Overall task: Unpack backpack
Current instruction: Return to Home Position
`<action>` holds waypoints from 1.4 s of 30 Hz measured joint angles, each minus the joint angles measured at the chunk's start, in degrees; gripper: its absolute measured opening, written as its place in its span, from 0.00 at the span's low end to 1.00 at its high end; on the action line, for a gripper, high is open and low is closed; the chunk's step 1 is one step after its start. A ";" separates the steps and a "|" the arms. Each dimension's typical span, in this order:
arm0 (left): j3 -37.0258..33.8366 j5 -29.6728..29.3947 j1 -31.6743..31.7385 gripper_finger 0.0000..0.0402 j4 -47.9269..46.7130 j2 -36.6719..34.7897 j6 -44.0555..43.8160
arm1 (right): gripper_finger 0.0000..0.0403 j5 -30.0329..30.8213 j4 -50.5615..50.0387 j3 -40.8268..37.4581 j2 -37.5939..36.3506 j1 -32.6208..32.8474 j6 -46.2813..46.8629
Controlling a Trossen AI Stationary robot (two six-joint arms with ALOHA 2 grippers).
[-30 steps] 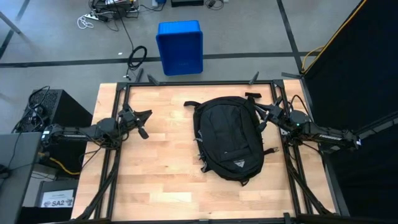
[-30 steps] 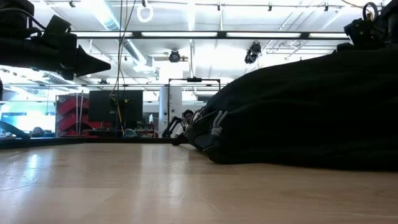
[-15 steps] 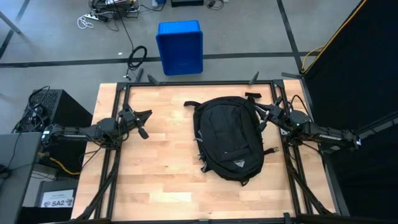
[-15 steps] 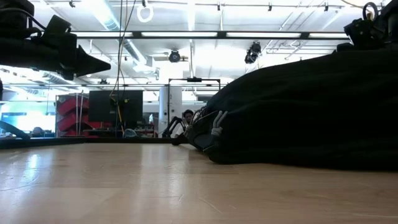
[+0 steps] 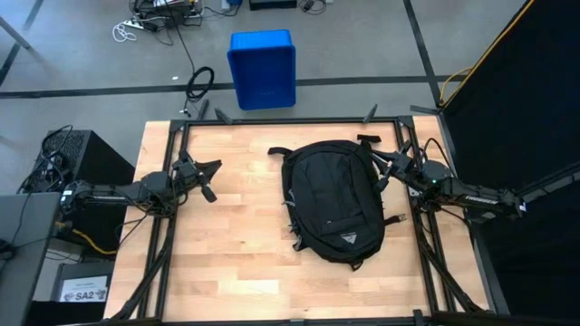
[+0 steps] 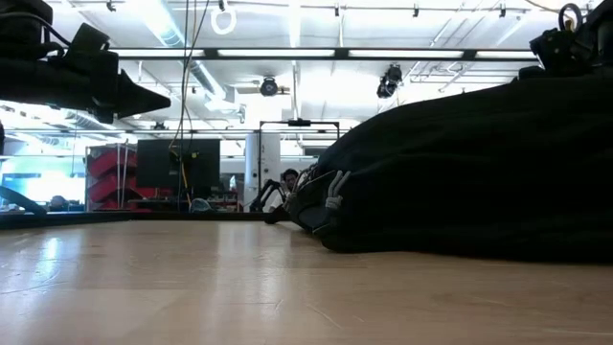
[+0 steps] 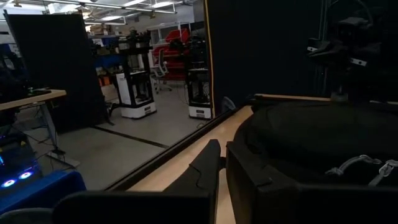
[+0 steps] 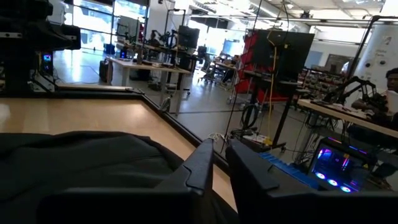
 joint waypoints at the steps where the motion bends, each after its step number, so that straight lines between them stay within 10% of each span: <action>1: 0.00 0.00 0.00 0.01 -0.02 0.00 0.00 | 0.07 0.00 0.00 0.00 0.00 0.00 0.00; 42: 0.00 -0.02 -0.02 0.01 0.00 0.02 0.00 | 0.06 0.00 0.00 0.00 0.01 0.00 0.02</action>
